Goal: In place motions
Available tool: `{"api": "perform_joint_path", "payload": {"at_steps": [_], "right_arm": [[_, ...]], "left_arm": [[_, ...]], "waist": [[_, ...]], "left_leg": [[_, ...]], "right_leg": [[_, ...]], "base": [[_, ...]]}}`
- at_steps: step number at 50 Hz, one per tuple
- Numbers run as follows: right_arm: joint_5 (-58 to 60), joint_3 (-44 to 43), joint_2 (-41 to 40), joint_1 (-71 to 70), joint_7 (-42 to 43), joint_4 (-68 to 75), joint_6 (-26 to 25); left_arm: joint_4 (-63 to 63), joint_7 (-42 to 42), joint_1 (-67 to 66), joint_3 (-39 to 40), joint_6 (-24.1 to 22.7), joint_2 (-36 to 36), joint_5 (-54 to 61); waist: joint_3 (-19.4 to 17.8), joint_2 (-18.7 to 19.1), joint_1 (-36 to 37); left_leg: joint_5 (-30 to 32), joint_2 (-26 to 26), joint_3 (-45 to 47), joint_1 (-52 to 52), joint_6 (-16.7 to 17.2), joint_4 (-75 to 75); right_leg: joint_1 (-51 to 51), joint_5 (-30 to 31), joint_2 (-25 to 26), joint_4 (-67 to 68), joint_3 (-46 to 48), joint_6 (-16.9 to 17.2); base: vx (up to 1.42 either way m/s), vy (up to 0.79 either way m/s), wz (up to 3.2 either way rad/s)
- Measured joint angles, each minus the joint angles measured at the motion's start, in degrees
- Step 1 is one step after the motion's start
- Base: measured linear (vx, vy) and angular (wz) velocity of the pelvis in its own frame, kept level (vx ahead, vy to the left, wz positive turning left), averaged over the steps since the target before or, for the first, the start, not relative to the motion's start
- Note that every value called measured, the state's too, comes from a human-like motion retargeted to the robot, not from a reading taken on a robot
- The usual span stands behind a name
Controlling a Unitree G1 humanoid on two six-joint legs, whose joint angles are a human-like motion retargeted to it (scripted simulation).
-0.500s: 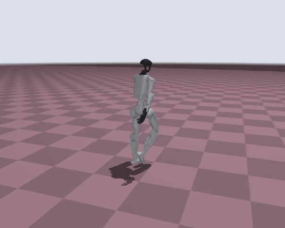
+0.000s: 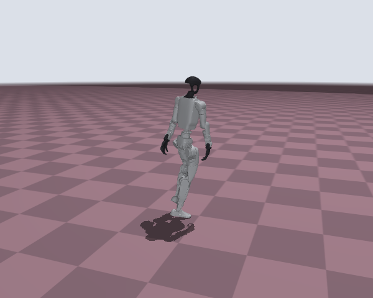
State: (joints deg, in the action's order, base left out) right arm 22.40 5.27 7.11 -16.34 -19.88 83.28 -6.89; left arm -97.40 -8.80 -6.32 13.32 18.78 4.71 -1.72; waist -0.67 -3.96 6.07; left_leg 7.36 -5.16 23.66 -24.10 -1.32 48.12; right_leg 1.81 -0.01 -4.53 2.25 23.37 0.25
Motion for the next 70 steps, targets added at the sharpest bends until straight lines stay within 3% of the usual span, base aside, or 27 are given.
{"api": "perform_joint_path", "payload": {"at_steps": [2, 5, 7, 10, 15, 18, 22, 23, 24, 25, 26, 27, 28, 32, 35, 40, 43, 48, 50, 52, 53, 55, 57, 61, 63, 67, 70], "right_arm": [[1.87, 0.77, 1.37, -7.75, -4.54, -7.84, 4.11], [9.99, -3.15, 4.17, -15.25, -8.90, -18.51, 10.38], [10.22, -1.33, 6.40, -17.17, -4.22, -24.85, 14.45], [7.10, 0.96, 5.79, -17.64, 11.70, -28.30, 17.80], [7.56, 0.48, 2.67, -11.41, 16.01, -25.82, 20.57], [14.26, -0.73, 0.09, -1.60, 11.99, -20.23, 15.42], [23.02, -4.57, -0.78, 9.98, 16.03, -3.33, 7.16], [24.29, -6.16, -0.47, 12.66, 17.12, 1.76, 4.32], [25.24, -7.80, 0.40, 15.27, 17.20, 6.33, 1.00], [26.04, -9.48, 1.57, 17.85, 16.77, 10.63, -2.56], [25.12, -10.73, 3.48, 19.63, 14.94, 12.73, -6.62], [23.15, -11.84, 5.12, 21.53, 13.65, 14.12, -10.00], [19.08, -12.70, 6.18, 23.67, 13.44, 14.12, -12.01], [-1.51, -19.51, 9.27, 27.89, 16.63, 14.12, -10.80], [-13.28, -24.11, 9.87, 31.21, 17.29, 14.12, -8.78], [-21.07, -26.73, 9.21, 38.91, 22.27, 14.12, -6.33], [-19.85, -24.12, 7.53, 36.23, 23.18, 14.12, -8.54], [-8.64, -15.11, 6.29, 26.12, 15.99, 14.12, -7.28], [-5.08, -11.06, 5.25, 19.92, 13.14, 14.12, -4.55], [-3.68, -6.07, 3.54, 12.51, 10.91, 13.50, -1.42], [-2.99, -4.28, 2.41, 8.86, 8.57, 11.62, -0.61], [-1.34, -4.97, 0.95, 1.76, 2.66, 4.43, 0.80], [-1.42, -4.64, 1.39, -6.38, -1.98, -3.49, 3.69], [3.45, -5.99, 5.34, -19.10, -3.58, -15.84, 9.99], [4.56, -4.65, 7.80, -22.80, 1.77, -19.57, 13.27], [5.12, -0.23, 8.49, -25.89, 10.17, -22.41, 18.84], [7.51, -0.21, 5.62, -23.64, 10.01, -22.42, 19.32]], "left_arm": [[0.00, 3.78, -4.44, 2.26, 0.64, 0.88, 4.53], [0.00, 1.20, -10.13, 2.92, 3.63, 1.95, 8.85], [0.00, 0.64, -10.84, 7.59, 3.76, 1.66, 7.82], [0.00, -0.19, -11.94, 10.43, -0.64, 1.09, 9.26], [0.00, -0.29, -9.43, 9.14, -1.90, 0.75, 10.54], [0.00, -0.90, -6.97, 5.23, -2.23, 1.27, 10.01], [0.00, -0.33, 0.55, 0.26, -3.65, 0.10, 9.57], [0.00, 0.16, 2.38, -1.54, -4.65, -0.41, 10.25], [0.08, 0.57, 4.11, -3.23, -5.56, -1.11, 10.95], [0.21, 0.94, 5.79, -4.87, -6.42, -1.90, 11.67], [0.92, 0.21, 9.04, -6.03, -6.23, -2.46, 12.10], [1.92, -0.48, 12.54, -7.01, -6.10, -2.84, 12.22], [3.51, -1.09, 16.53, -7.66, -6.12, -2.87, 11.67], [12.85, -3.00, 33.00, -7.72, -6.44, 0.22, 4.27], [20.17, 0.58, 39.59, -10.78, -8.17, 1.53, 0.19], [29.18, 1.48, 39.52, -18.19, -12.75, 3.05, -7.04], [29.24, 4.59, 36.70, -19.19, -13.19, 1.87, -9.53], [20.19, 6.34, 21.64, -16.61, -12.50, -3.52, -2.24], [14.85, 5.06, 13.37, -13.44, -12.53, -4.61, 0.66], [9.19, 2.32, 5.20, -8.27, -11.59, -3.01, 1.79], [6.66, 1.16, 1.82, -4.97, -10.20, -1.77, 1.29], [0.37, 1.91, -1.68, -0.50, -8.14, 0.58, 1.49], [0.00, 4.95, -6.02, 4.45, -4.83, 2.70, 4.16], [0.00, -1.81, -12.01, 8.57, 7.27, 6.24, 8.78], [0.00, -5.18, -13.66, 11.00, 8.10, 6.66, 6.84], [0.00, -5.92, -17.06, 12.88, 3.87, 5.39, 7.51], [0.00, -2.63, -16.38, 12.11, 3.74, 3.44, 9.73]], "waist": [[-1.88, -2.35, 3.45], [-6.30, -7.32, 11.59], [-7.36, -8.68, 12.36], [-7.37, -10.13, 13.36], [-4.97, -7.98, 11.02], [-0.81, -5.90, 7.37], [1.07, -2.45, 2.54], [1.29, -1.64, 1.30], [1.88, 0.05, -0.68], [2.66, 2.17, -3.03], [2.82, 4.86, -6.64], [2.04, 7.13, -9.54], [-0.59, 8.57, -11.02], [-10.40, 11.05, -19.27], [-12.37, 13.75, -24.41], [-5.21, 15.59, -22.68], [-4.23, 11.98, -18.06], [1.58, 9.78, -11.92], [3.25, 8.03, -10.11], [4.87, 4.71, -8.69], [5.97, 2.30, -7.29], [7.03, 0.84, 3.36], [1.52, -2.10, 7.92], [-11.27, -6.35, 16.68], [-15.72, -7.46, 21.41], [-18.12, -11.85, 23.57], [-14.64, -11.27, 20.39]], "left_leg": [[0.85, 6.39, -8.14, -16.65, -0.68, 13.36], [-9.02, 1.62, 0.36, -31.27, -5.20, 31.08], [-11.23, 2.48, 1.56, -39.75, -7.02, 35.70], [-12.91, 4.11, 2.35, -45.87, -5.86, 36.99], [-13.92, 2.89, -0.72, -36.21, -3.75, 31.59], [-12.40, 6.49, -6.21, -22.16, -3.36, 18.99], [-8.05, 16.82, -20.23, 6.83, -2.67, -16.43], [-18.97, 17.13, -20.70, 14.68, -5.09, -25.38], [-23.69, 15.13, -16.69, 20.45, -7.77, -32.67], [-25.32, 11.99, -10.44, 25.18, -10.58, -39.11], [-24.31, 10.95, -18.54, 24.31, -8.24, -40.63], [-23.24, 9.63, -24.35, 23.53, -6.26, -41.60], [-22.04, 7.73, -25.57, 22.92, -5.01, -41.48], [-19.44, 6.93, -24.08, 21.06, -8.21, -41.06], [-16.98, 4.37, -23.27, 17.84, -8.26, -41.28], [-16.18, 2.87, -23.63, 14.22, -7.25, -40.87], [-16.38, 4.62, -21.49, 17.92, -6.46, -42.91], [-20.00, 5.71, -18.83, 20.71, -4.98, -42.60], [-20.68, 8.47, -19.11, 20.56, -5.35, -39.22], [-17.32, 10.34, -14.64, 17.56, -4.79, -29.81], [-12.48, 10.07, -10.63, 12.51, -3.79, -20.53], [1.02, 3.05, -5.10, -4.39, -2.61, -1.26], [2.47, 8.25, -10.09, -17.83, -3.14, 11.93], [-10.06, -0.11, 0.74, -35.91, -11.31, 38.30], [-11.95, 0.27, 2.40, -44.45, -11.10, 43.39], [-12.55, 3.52, 4.49, -51.29, -4.95, 41.27], [-13.80, 2.76, 2.31, -47.71, -4.64, 40.29]], "right_leg": [[-3.72, 1.58, -1.00, -0.75, -4.70, -0.63], [-4.96, 2.10, -6.06, -0.74, -5.60, -1.22], [-7.01, 1.99, -8.01, 0.59, -6.23, -1.57], [-9.51, 2.27, -9.94, 2.42, -7.02, -1.92], [-6.01, 1.37, -7.14, 0.67, -3.82, -1.23], [-3.38, -0.57, -4.68, 0.54, -0.56, -0.43], [-0.83, -3.95, -2.33, 6.55, 2.83, -0.50], [-0.82, -3.25, -1.65, 9.70, 3.54, -1.34], [-2.23, 1.09, -1.01, 15.08, 5.17, -2.70], [-4.33, 7.25, -0.40, 21.57, 7.26, -4.32], [-10.78, 13.23, -3.66, 34.31, 9.58, -6.07], [-17.64, 18.06, -3.79, 45.35, 7.92, -6.71], [-25.31, 20.57, 2.33, 52.96, -1.71, -5.12], [-43.83, 13.45, -7.20, 81.01, 0.66, -7.58], [-55.15, 9.91, -8.60, 89.25, 1.88, -8.38], [-56.89, 7.78, -9.48, 86.58, 2.32, -9.07], [-46.23, 9.15, -8.38, 78.60, -0.56, -8.16], [-19.07, 15.26, 0.70, 43.17, -2.82, -3.45], [-6.55, 10.67, 5.76, 21.33, -8.03, 1.38], [2.95, -3.61, 1.17, 7.07, 5.57, -0.98], [3.27, -2.35, -0.57, 1.47, 7.15, -2.12], [-0.28, -1.05, -1.59, -1.02, -0.96, 1.14], [-2.07, 0.20, -4.22, -0.61, -3.47, 0.54], [-3.40, 0.41, -9.02, 3.80, -7.07, -2.06], [-5.72, 0.89, -11.21, 6.43, -9.64, -2.86], [-11.77, 1.40, -15.27, 11.30, -13.24, -3.83], [-11.05, 1.10, -13.48, 9.95, -11.18, -3.37]], "base": [[-0.34, -0.22, -0.67], [-0.17, 0.02, -0.80], [-0.14, 0.13, -0.11], [-0.03, 0.04, 0.05], [0.04, -0.06, 0.31], [0.32, 0.02, 0.65], [0.23, 0.10, 0.47], [0.21, 0.22, 0.37], [0.25, 0.27, 0.49], [0.16, 0.34, 0.81], [-0.01, 0.36, 0.90], [-0.28, 0.33, 0.67], [-0.47, 0.27, 0.36], [-0.61, 0.25, 0.68], [-0.21, 0.13, 0.86], [0.25, -0.13, 0.12], [0.07, -0.21, -0.62], [0.32, -0.18, -0.58], [0.41, -0.26, -0.29], [0.34, -0.22, -0.34], [0.12, -0.20, -1.00], [-0.24, -0.21, -1.86], [-0.50, -0.26, -0.97], [-0.32, -0.16, -0.63], [-0.24, -0.08, -0.99], [-0.07, -0.07, -0.35], [-0.04, -0.12, 0.42]]}}
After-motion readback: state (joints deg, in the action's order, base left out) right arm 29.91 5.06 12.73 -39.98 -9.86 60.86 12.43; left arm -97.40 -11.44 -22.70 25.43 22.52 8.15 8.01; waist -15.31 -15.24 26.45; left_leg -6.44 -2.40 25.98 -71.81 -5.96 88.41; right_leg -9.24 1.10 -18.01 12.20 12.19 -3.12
